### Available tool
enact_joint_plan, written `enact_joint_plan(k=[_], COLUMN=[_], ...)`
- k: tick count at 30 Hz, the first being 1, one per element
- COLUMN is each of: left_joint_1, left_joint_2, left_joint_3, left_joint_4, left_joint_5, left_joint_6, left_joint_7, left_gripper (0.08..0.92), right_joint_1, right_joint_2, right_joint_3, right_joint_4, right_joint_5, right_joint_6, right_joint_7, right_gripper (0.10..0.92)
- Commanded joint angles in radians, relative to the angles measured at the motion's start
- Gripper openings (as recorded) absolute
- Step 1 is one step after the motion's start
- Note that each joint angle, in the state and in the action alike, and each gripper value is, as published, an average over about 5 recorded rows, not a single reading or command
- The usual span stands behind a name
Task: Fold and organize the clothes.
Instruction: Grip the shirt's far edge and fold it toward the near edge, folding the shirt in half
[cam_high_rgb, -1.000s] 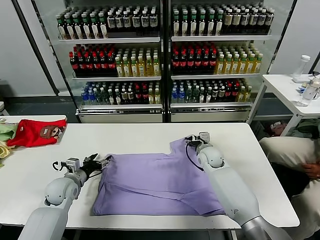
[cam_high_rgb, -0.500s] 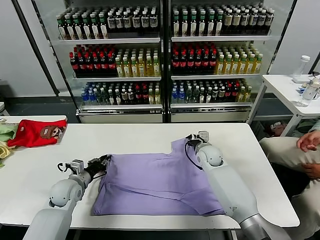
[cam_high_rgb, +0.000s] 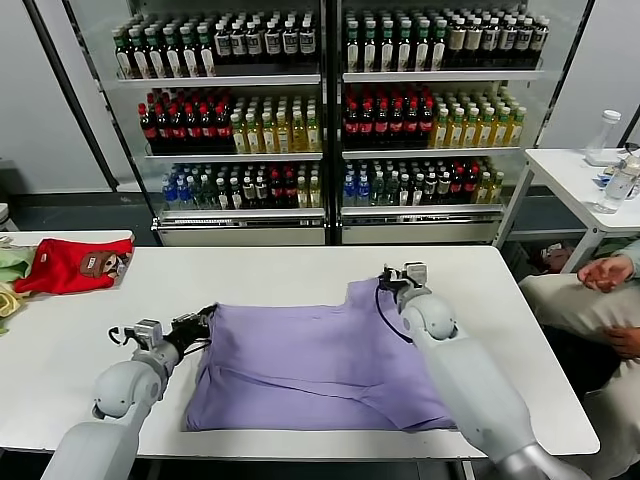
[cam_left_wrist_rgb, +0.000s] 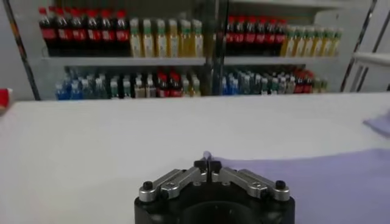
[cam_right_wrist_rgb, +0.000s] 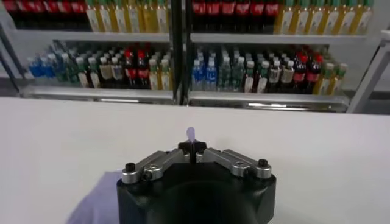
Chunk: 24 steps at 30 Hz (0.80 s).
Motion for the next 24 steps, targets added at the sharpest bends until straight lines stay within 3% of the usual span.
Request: enact_joint_plan(k=[1, 10, 24], left_joint_1=[0.174, 0.324, 0.435], left_joint_2=[0.026, 0.025, 0.014], left_joint_3=[-0.035, -0.051, -0.095], left_joint_4=[-0.223, -0.305, -0.377], left_joint_5=[-0.105, -0.081, -0.067], left_joint_6=[-0.07, -0.111, -0.111], left_joint_7=[-0.062, -0.071, -0.101], left_gripper=[0.085, 0.085, 0.085], right_joint_1=[-0.233, -0.499, -0.727], right_joint_2=[-0.154, -0.234, -0.222], right_joint_3=[0.073, 0.186, 0.333], right_joint_4=[0.38, 0.587, 0.684], right_joint_5=[0.071, 0.072, 0.042], right_joint_6=[-0.012, -0.016, -0.011], right_joint_7=[0.034, 0.043, 0.031], right_gripper=[0.116, 0.116, 0.116])
